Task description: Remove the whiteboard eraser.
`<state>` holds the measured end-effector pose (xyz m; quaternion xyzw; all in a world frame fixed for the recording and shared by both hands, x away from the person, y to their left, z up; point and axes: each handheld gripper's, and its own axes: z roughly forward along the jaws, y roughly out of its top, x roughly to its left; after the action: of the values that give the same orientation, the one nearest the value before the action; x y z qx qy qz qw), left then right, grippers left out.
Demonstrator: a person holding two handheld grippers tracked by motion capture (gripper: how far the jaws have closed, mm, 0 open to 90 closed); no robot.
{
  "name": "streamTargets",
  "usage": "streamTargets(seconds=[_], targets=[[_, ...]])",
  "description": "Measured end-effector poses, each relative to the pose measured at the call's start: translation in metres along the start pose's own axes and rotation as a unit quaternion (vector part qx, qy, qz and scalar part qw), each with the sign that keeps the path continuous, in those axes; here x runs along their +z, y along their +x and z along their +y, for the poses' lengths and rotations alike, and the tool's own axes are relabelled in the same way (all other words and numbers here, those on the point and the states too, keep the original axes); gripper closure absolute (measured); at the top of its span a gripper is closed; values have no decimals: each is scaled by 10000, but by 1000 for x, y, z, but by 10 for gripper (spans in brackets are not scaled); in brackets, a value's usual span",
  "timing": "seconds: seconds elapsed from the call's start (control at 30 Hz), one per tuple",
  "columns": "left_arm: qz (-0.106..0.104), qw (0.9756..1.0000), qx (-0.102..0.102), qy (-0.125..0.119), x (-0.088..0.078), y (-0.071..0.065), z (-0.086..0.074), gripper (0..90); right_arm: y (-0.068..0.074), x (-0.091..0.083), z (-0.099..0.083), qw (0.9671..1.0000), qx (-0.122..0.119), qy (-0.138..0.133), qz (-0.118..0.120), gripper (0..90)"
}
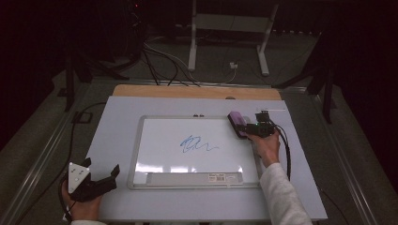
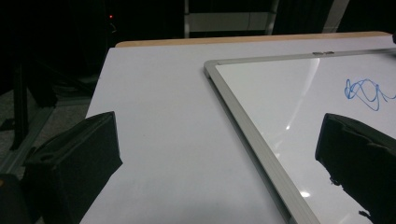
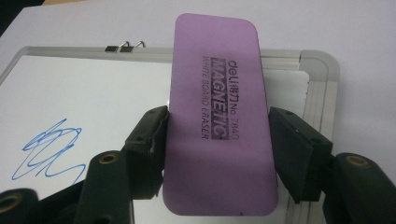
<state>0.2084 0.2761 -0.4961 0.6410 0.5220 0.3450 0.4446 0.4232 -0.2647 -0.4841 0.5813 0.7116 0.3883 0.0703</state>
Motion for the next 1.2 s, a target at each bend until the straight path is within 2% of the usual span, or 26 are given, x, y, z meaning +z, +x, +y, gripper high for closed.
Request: streamTargets(seconds=[0.27,0.6,0.87,1.2], targets=[[11,10000,9,-6,0,0,0,7,5,-7,2,9998,-180,-120,-26,408],[22,10000,-9,-27,-1,0,0,7,7,-12,2,9994,-304,-143,-40,408],[38,10000,-7,-27,-2,0,0,7,16,-17,3,9985,-525,-171,-25,408],[54,10000,-9,-22,-2,0,0,7,30,-19,-1,9974,-685,-198,67,408]])
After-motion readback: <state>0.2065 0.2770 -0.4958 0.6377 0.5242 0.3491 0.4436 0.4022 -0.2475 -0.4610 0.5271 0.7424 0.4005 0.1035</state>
